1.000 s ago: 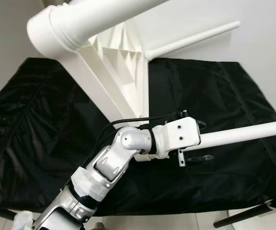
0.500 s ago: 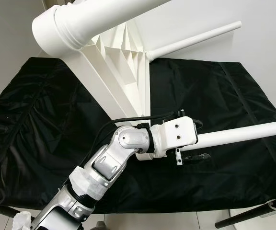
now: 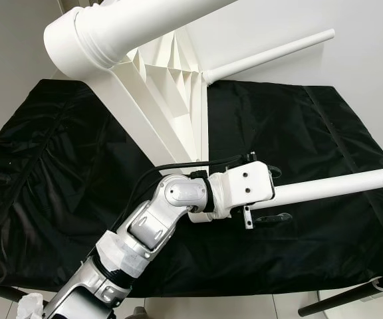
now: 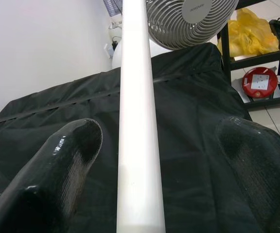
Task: Building children table
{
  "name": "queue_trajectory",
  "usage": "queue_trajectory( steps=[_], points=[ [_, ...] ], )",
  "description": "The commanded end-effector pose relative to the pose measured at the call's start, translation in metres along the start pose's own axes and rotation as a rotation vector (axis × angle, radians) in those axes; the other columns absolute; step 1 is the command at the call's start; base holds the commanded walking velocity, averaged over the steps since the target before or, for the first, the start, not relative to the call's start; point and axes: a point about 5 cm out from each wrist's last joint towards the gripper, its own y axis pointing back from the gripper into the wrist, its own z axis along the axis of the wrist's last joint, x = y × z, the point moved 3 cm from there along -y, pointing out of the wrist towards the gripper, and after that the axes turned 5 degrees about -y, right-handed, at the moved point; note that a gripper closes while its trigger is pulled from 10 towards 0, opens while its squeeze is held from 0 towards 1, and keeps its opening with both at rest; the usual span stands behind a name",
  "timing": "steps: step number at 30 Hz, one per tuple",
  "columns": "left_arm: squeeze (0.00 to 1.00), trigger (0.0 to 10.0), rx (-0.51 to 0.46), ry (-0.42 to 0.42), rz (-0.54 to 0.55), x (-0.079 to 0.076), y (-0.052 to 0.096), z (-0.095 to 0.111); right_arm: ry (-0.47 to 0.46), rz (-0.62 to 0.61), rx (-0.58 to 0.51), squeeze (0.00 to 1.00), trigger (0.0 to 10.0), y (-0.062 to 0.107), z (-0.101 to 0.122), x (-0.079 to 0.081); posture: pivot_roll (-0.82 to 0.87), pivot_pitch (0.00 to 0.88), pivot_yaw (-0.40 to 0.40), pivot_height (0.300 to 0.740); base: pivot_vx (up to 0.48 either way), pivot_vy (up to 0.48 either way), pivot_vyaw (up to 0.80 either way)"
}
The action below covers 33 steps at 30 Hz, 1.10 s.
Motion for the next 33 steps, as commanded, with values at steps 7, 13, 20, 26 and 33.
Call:
queue_trajectory(
  steps=[7,13,20,26,33],
  points=[
    [0.00,10.0,0.031,0.004,0.197,0.016,0.006,-0.005,1.267,-0.117,-0.021,0.00,10.0,-0.001,-0.008,-0.023,0.03,0.099,0.131,0.740,0.000,0.000,0.00],
    [0.00,10.0,0.031,0.004,0.197,0.016,0.006,-0.005,1.267,-0.117,-0.021,0.00,10.0,-0.001,-0.008,-0.023,0.03,0.099,0.131,0.740,0.000,0.000,0.00],
    [0.00,10.0,0.031,0.004,0.197,0.016,0.006,-0.005,1.267,-0.117,-0.021,0.00,10.0,-0.001,-0.008,-0.023,0.03,0.099,0.131,0.740,0.000,0.000,0.00],
    [0.00,10.0,-0.020,-0.018,0.153,0.011,0.018,0.009,1.324,-0.099,-0.029,0.00,10.0,-0.002,-0.011,-0.017,0.04,0.000,0.000,0.740,0.000,0.000,0.00],
    [0.00,10.0,-0.039,-0.030,0.121,0.007,0.027,0.014,1.353,-0.090,-0.029,0.00,10.0,-0.003,-0.014,-0.014,0.03,0.000,0.000,0.740,0.000,0.000,0.00]
  ],
)
